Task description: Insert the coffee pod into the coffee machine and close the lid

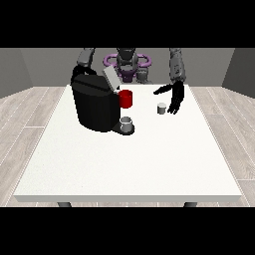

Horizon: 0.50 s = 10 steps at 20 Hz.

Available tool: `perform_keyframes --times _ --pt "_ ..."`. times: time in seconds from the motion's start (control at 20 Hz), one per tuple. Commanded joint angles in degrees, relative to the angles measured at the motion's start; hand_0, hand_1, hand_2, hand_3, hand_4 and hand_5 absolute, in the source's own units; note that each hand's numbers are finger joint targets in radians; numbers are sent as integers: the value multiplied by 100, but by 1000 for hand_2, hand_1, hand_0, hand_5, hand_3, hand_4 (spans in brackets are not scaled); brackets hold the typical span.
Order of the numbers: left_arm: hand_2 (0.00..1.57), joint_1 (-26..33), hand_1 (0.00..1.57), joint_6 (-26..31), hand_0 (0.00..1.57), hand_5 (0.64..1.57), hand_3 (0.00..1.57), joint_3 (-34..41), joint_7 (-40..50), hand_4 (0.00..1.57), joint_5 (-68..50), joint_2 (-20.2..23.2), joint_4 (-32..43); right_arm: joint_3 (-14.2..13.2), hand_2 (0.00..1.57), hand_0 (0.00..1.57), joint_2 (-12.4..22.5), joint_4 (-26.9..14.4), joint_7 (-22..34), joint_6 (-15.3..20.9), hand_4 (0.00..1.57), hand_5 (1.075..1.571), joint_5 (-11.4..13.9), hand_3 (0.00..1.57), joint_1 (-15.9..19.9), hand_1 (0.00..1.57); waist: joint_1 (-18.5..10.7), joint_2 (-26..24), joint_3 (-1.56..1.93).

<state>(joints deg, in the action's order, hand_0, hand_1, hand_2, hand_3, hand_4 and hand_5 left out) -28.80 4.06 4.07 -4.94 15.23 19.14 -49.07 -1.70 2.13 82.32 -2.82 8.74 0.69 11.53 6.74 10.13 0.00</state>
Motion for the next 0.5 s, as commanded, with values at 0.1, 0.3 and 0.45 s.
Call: perform_keyframes --times 0.1,0.3,0.45 --pt "820 -296 758 -160 758 1571 513 26 -45 0 382 127 701 151 0 0 -40 27 188 124 412 1571 209 0 -3 0 155 -37 -2" --pt "719 -215 580 -275 580 1571 472 -128 -200 0 768 333 997 274 0 0 -23 324 519 5 393 1571 167 0 -49 0 319 -73 -3" --pt "692 -245 536 -508 536 1571 440 -337 -194 0 1046 103 967 102 0 0 14 -97 100 -145 435 1571 18 0 -102 0 226 -12 -1"
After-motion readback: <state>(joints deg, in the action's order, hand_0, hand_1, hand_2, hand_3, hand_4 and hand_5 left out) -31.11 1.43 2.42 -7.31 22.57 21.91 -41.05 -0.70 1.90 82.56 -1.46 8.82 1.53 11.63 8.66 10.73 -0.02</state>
